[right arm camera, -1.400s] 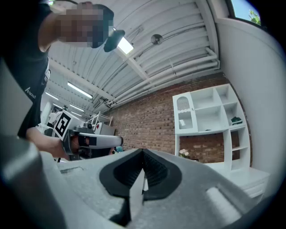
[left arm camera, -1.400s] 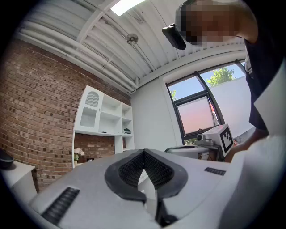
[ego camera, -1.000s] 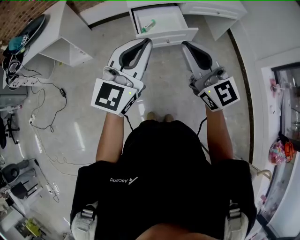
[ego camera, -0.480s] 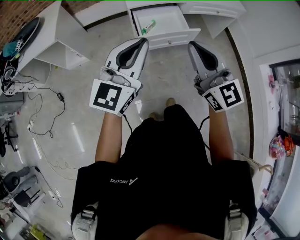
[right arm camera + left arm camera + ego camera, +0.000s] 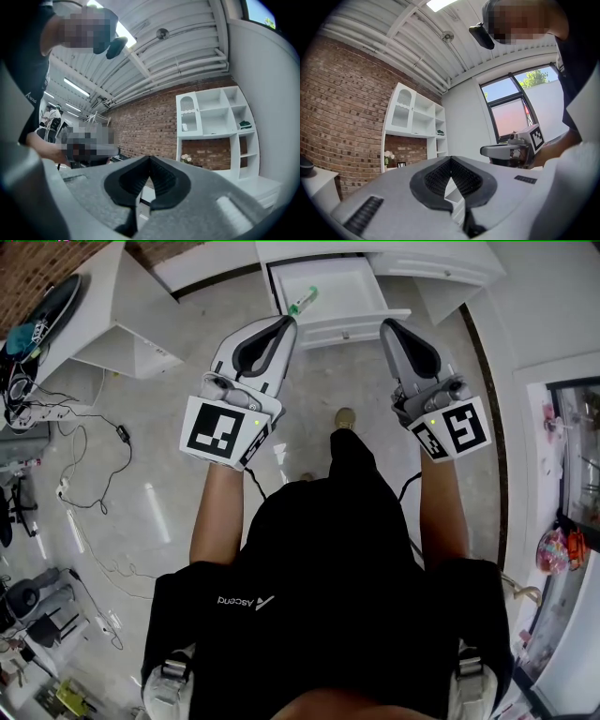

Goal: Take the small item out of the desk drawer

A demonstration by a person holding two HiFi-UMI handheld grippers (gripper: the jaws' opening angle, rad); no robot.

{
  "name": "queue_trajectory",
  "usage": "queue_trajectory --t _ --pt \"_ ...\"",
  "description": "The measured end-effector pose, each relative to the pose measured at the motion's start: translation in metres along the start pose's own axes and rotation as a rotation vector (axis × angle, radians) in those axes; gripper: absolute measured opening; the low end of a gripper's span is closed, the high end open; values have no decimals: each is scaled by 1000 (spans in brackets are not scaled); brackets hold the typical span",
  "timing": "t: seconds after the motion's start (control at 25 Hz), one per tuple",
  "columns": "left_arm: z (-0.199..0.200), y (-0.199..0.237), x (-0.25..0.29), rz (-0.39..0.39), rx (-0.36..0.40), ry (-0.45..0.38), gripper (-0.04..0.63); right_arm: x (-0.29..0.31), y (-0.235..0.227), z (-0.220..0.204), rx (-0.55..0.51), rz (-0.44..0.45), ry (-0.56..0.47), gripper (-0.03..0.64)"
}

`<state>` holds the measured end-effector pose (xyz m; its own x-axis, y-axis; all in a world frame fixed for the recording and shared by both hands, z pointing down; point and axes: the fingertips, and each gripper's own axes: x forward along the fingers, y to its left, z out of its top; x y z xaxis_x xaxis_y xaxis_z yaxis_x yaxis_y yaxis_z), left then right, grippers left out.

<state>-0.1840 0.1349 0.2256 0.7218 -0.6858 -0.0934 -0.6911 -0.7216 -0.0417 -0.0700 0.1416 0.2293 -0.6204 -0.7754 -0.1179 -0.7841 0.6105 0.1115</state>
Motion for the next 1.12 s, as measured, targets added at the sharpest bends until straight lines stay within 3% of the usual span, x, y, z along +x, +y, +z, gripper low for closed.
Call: queue_trajectory --t 0.76,1.12 --pt "-83 97 224 89 28 158 -2 116 -215 -68 0 112 40 2" --pt "-134 129 292 132 18 279 -2 154 -271 -102 23 208 66 2"
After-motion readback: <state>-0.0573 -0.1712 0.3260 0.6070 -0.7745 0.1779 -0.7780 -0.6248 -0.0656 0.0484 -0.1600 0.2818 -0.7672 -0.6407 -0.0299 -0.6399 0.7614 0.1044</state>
